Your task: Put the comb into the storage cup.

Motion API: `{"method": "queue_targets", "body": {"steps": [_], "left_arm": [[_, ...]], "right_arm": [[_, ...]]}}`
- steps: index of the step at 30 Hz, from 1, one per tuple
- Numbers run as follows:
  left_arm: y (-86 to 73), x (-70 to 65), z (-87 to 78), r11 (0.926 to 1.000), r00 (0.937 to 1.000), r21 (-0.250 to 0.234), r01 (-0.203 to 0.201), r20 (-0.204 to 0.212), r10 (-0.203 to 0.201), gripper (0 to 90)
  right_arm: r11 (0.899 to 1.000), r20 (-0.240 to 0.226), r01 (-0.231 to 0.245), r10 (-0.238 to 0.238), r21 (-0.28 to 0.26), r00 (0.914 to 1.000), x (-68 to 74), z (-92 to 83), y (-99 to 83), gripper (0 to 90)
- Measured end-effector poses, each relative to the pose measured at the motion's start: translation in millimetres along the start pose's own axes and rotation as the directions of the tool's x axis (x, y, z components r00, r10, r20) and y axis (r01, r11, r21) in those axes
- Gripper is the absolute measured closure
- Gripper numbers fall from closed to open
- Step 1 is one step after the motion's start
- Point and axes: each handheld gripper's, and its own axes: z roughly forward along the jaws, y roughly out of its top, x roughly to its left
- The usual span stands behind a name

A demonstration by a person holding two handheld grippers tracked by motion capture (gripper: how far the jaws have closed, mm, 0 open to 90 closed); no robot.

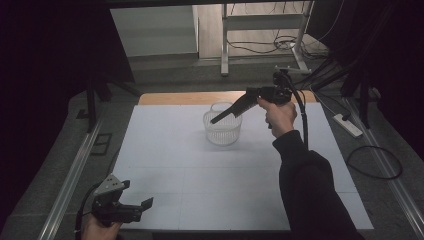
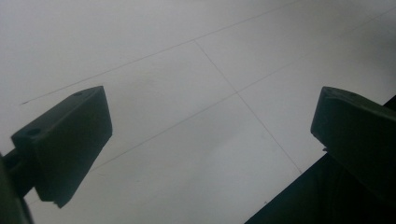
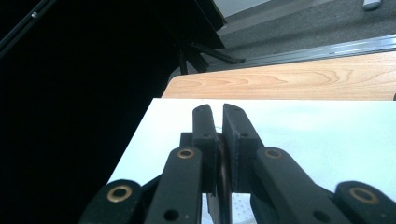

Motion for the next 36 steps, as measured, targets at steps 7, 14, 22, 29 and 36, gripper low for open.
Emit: {"method": "queue_targets", "body": {"steps": [7, 14, 22, 29, 36], "left_arm": [[0.1, 0.2, 0.2, 1.0, 1.0, 0.0, 0.002, 0.0, -0.002, 0.0], [-0.1, 0.8, 0.1, 1.0, 1.0, -0.001, 0.008, 0.004, -0.008, 0.0], [-0.2, 1.5, 0.0, 0.9999, 0.9999, -0.003, 0.012, 0.007, -0.012, 0.0], [-0.3, 1.8, -0.1, 0.9999, 0.9998, -0.004, 0.015, 0.009, -0.015, 0.0], [-0.4, 2.2, -0.1, 0.9998, 0.9998, -0.005, 0.017, 0.011, -0.017, 0.0]], "right_arm": [[1.0, 0.012, 0.014, -0.014, 0.009, 0.9998, 1.2, 7.9, -3.0, 84.1], [1.0, 0.022, 0.024, -0.024, 0.018, 0.9995, 2.4, 17.2, -6.3, 84.1], [0.999, 0.033, 0.035, -0.036, 0.03, 0.9988, 2.7, 28.0, -10.3, 84.1], [0.998, 0.042, 0.042, -0.044, 0.04, 0.9981, 1.6, 35.5, -14.5, 84.1], [0.998, 0.041, 0.036, -0.038, 0.048, 0.9984, -1.8, 41.8, -19.1, 84.1]]}}
